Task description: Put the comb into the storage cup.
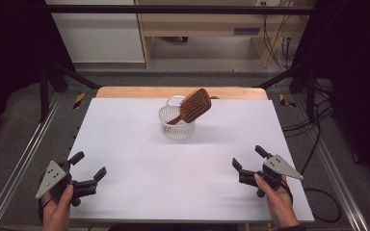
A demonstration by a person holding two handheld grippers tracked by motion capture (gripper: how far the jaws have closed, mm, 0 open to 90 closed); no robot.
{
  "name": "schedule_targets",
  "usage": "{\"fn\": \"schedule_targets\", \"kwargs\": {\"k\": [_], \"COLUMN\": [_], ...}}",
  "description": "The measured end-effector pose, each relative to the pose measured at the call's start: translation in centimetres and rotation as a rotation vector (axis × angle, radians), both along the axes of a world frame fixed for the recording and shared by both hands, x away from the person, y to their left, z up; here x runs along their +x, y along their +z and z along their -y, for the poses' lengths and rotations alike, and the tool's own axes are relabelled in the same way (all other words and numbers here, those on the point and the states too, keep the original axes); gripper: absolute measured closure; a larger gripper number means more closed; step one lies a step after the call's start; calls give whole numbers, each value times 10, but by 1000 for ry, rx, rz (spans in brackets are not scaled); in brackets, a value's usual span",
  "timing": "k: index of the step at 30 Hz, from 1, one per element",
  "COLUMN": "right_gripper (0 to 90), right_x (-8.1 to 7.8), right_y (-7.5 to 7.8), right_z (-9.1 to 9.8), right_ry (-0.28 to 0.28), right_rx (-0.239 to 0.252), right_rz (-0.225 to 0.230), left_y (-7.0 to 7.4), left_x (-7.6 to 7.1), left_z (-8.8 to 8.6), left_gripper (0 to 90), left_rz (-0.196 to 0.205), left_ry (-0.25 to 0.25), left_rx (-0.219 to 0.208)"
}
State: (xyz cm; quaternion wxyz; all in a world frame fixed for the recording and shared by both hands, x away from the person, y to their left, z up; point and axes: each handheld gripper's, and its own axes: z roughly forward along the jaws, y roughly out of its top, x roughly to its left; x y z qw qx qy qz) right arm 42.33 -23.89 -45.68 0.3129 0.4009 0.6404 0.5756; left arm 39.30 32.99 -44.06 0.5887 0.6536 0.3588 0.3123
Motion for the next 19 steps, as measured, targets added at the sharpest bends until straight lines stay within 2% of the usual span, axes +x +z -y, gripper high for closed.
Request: {"fn": "schedule_targets", "kwargs": {"k": [8,15,19], "right_gripper": [24,25,24], "right_x": [-1,-2,-2], "right_y": [0,0,0], "right_z": [-4,-12,-11], "right_ry": [17,49,40], "right_rx": [0,-30,-34], "right_rz": [6,17,18], "left_y": [1,2,2], "left_x": [-1,-2,-2], "left_z": [2,4,5], "left_gripper": [11,11,11], "left_rz": [3,4,0], "left_ry": [-6,-10,-13], "left_rx": [-5,-8,-5]}}
